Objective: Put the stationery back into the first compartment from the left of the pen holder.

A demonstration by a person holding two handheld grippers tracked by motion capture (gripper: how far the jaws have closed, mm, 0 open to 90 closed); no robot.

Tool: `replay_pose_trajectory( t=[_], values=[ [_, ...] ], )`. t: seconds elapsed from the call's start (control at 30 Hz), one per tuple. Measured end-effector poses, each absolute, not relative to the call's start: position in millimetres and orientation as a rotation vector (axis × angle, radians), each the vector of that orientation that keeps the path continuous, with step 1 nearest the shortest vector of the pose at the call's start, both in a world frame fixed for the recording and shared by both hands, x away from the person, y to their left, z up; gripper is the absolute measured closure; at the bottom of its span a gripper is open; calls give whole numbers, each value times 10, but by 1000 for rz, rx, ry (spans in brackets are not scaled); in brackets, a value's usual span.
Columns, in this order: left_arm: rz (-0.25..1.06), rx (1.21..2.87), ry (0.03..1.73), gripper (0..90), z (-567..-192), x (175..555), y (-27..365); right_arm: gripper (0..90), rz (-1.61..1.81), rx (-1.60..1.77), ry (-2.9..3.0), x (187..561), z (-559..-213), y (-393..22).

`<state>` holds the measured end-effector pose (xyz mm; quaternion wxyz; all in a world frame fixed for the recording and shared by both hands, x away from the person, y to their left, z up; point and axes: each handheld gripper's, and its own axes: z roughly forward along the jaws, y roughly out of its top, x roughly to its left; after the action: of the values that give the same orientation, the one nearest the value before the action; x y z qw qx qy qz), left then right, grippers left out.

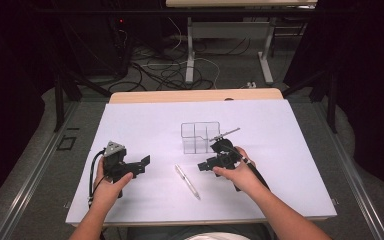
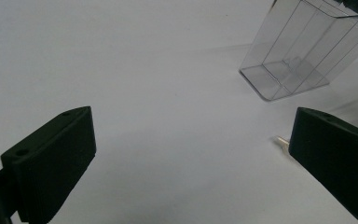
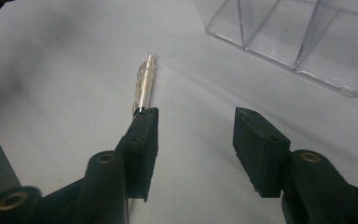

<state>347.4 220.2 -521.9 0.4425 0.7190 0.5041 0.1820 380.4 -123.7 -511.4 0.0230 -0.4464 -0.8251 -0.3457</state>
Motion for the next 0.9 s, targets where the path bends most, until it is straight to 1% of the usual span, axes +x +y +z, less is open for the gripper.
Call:
replay_pose_trajectory(
  t=[0.07, 0.1, 0.2, 0.3, 0.4, 0.47, 0.5, 0.57, 0.73, 0.77, 0.8, 0.9],
  values=[
    [449, 1777, 1252, 5, -5221, 3474, 2195, 525, -1109, -1400, -2529, 3788, -5133, -1211],
    [450, 1786, 1252, 5, -5221, 3473, 2199, 549, -1117, -1378, -2539, 3787, -5148, -1198],
    [451, 1787, 1251, 5, -5220, 3471, 2199, 577, -1034, -1347, -2567, 3776, -5166, -1163],
    [451, 1785, 1251, 5, -5221, 3470, 2194, 591, -1078, -1346, -2558, 3765, -5227, -1119],
    [450, 1792, 1249, 5, -5217, 3471, 2191, 621, -976, -1345, -2548, 3735, -5223, -1075],
    [454, 1793, 1246, 5, -5221, 3472, 2179, 626, -1034, -1328, -2533, 3727, -5264, -1040],
    [454, 1797, 1246, 5, -5220, 3470, 2177, 630, -1006, -1372, -2484, 3699, -5249, -1019],
    [454, 1794, 1246, 5, -5221, 3471, 2179, 648, -1019, -1319, -2521, 3712, -5270, -1002],
    [451, 1795, 1251, 5, -5225, 3466, 2192, 679, -855, -1295, -2547, 3709, -5259, -976],
    [454, 1793, 1252, 5, -5226, 3464, 2193, 688, -934, -1328, -2507, 3694, -5309, -944],
    [455, 1793, 1251, 5, -5226, 3463, 2198, 694, -877, -1311, -2502, 3702, -5302, -935],
    [455, 1789, 1261, 5, -5229, 3449, 2215, 695, -915, -1291, -2491, 3706, -5339, -903]
  ],
)
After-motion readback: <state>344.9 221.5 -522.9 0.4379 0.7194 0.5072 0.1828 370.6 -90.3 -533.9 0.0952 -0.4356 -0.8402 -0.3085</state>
